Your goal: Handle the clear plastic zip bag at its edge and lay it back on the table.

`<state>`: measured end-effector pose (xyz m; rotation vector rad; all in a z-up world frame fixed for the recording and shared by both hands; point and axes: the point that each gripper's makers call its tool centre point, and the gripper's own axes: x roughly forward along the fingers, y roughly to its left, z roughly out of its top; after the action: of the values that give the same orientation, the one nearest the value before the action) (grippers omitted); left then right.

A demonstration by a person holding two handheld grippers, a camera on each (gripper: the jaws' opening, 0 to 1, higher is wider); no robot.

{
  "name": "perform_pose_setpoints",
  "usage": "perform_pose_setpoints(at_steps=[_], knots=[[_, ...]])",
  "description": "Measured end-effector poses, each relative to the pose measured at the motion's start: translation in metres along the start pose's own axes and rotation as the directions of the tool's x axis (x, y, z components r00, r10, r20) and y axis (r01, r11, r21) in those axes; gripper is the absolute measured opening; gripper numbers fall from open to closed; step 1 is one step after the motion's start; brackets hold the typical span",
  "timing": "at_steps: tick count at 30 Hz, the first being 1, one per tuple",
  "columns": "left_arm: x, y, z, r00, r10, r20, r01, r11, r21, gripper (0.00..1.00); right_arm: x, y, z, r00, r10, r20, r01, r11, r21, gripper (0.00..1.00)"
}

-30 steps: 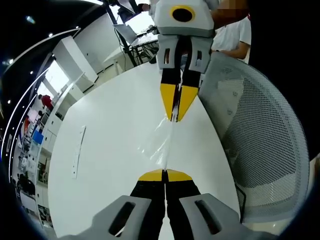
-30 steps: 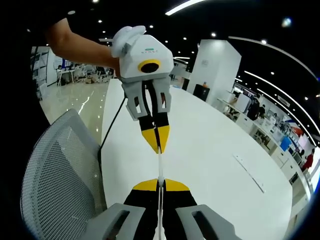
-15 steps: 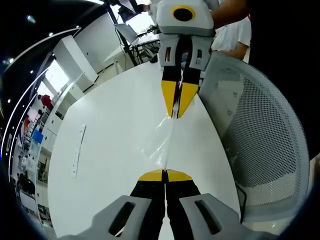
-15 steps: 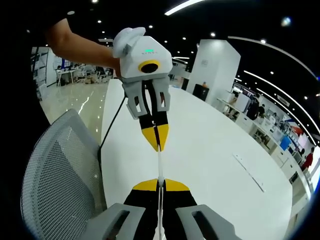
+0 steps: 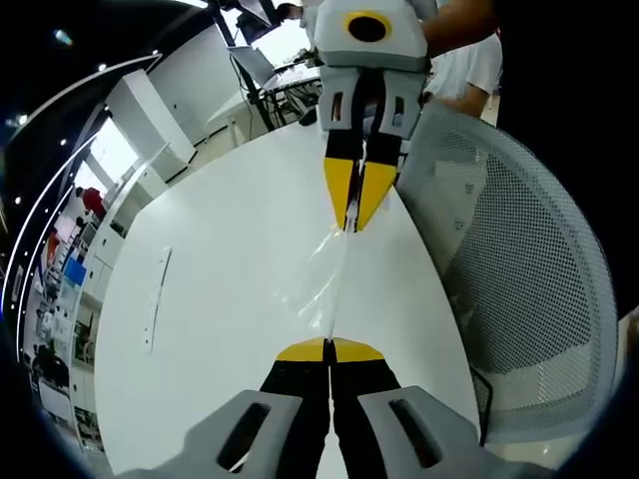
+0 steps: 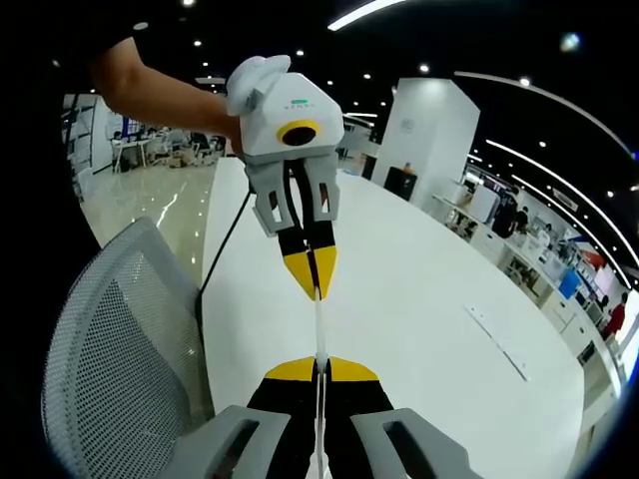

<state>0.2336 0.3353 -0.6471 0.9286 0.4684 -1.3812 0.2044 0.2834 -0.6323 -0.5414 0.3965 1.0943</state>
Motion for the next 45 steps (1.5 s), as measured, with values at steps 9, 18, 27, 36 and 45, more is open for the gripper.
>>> perform_pose_setpoints(at_steps=[9, 18, 27, 36, 45], knots=[[-0.0002, -0.0009, -0.0016, 1.0, 0.002, -0.001, -0.002, 1.0, -0.005, 0.0, -0.0008, 0.0, -0.0012, 1.0, 0.0, 0.0, 0.0, 1.0, 0.005, 0.0], [0.0003, 0.0002, -0.0023, 1.0, 0.004, 0.002, -0.004, 1.0, -0.005, 0.0, -0.0016, -0.0008, -0.0025, 1.0, -0.001, -0.002, 0.001, 1.0, 0.004, 0.0], [0.0003, 0.0003, -0.0022, 1.0, 0.003, 0.002, -0.003, 1.0, -0.006, 0.0, -0.002, 0.0, -0.0029, 1.0, 0.002, -0.001, -0.002, 1.0, 0.007, 0.0], [0.0003, 0.0008, -0.0015, 1.0, 0.004, 0.004, -0.004, 1.0, -0.006, 0.0, -0.0033, 0.0, -0.0031, 1.0, 0.002, -0.001, -0.002, 1.0, 0.01, 0.0], [-0.0009, 0.0, -0.0016, 1.0, 0.007, 0.003, -0.007, 1.0, -0.007, 0.0, -0.0047, 0.0004, -0.0029, 1.0, -0.001, 0.001, 0.001, 1.0, 0.013, 0.0]])
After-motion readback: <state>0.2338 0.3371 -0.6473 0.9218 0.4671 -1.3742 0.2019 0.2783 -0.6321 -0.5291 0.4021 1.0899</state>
